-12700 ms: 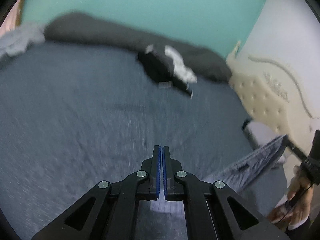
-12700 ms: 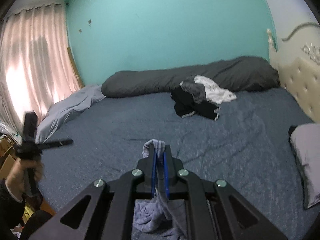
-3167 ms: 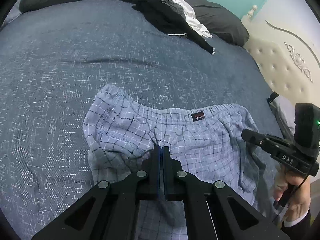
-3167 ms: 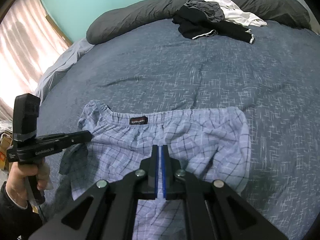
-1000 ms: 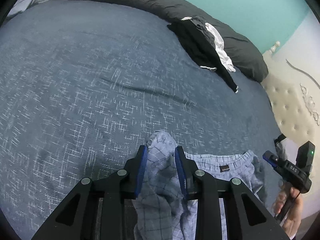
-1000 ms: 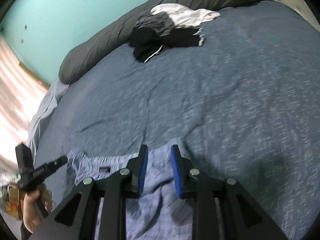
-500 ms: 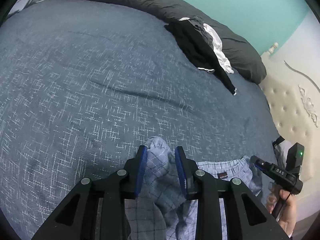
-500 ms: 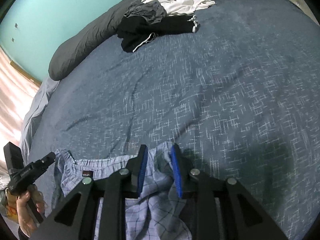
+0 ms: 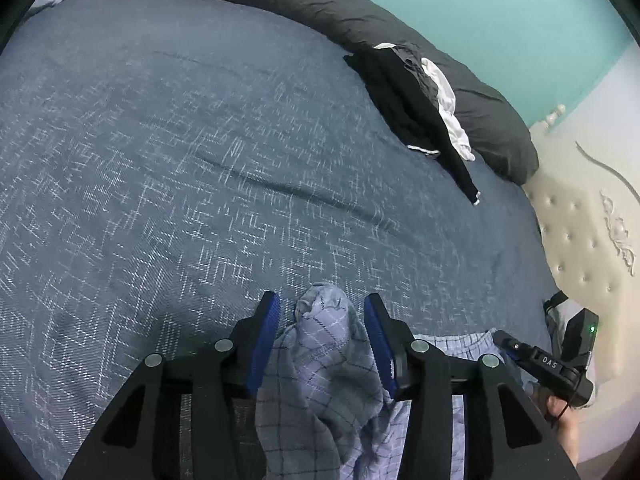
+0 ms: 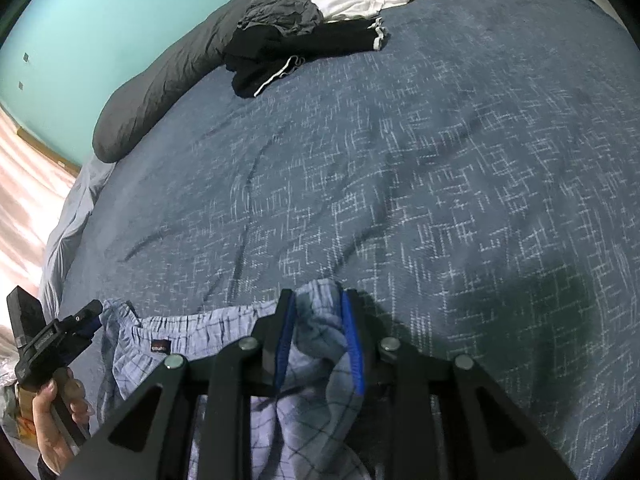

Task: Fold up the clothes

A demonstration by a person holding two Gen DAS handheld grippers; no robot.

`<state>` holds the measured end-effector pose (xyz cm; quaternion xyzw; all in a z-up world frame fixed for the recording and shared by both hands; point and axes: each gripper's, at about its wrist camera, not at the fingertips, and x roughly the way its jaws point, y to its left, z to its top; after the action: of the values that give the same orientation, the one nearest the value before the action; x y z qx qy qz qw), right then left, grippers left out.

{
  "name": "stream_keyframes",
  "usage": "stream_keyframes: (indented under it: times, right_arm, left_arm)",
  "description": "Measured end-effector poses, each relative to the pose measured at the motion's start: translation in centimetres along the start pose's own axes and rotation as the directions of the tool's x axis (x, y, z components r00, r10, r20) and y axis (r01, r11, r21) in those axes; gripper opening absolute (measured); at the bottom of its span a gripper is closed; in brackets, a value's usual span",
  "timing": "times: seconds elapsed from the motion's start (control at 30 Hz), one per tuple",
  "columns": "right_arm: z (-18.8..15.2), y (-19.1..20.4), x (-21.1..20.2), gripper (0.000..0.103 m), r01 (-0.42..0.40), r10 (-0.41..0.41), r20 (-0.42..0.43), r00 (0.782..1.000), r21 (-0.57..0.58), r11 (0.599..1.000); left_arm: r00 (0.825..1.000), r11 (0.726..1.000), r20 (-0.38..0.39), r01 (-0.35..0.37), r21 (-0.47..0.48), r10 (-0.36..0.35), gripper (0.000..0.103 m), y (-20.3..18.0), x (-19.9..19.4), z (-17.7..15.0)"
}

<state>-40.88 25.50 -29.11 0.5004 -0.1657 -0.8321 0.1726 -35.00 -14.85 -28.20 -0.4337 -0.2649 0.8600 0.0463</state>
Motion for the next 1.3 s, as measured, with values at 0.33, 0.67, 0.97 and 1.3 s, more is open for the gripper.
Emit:
stream_keyframes:
  times: [0.33, 0.67, 0.97, 1.3]
  right_arm:
    - [-0.1, 0.6, -0.2, 0.017, -0.032, 0.034, 0.03, 0.999, -0.051, 0.998]
    - [0.3, 1.9, -2.7, 0.006, -0.078, 0.091, 0.126, 0.988, -0.111, 0.991]
    - [1.0, 2.5, -4.9, 0.006, -0.113, 0.139, 0.22, 0.966, -0.126, 0.986]
    - [1.1, 2.4, -4.2, 0.006, -0.098, 0.122, 0.213, 0.969, -0.121, 0.988]
  left_arm:
    - [1.0, 0.999, 0.001, -0.006, 0.041, 0.006, 0.024, -0.1, 0.8, -0.5]
    - [0.996, 0.994, 0.086, -0.022, 0.112, 0.012, 0.008, -1.5, -1.6, 0.2]
    - [0.991, 0.995, 0.132, -0.017, 0.094, 0.005, 0.007, -1.8, -2.3, 0.9]
    - [0.996, 0.994, 0.071, -0.055, 0.093, 0.049, 0.008, -0.9, -0.3, 0.3]
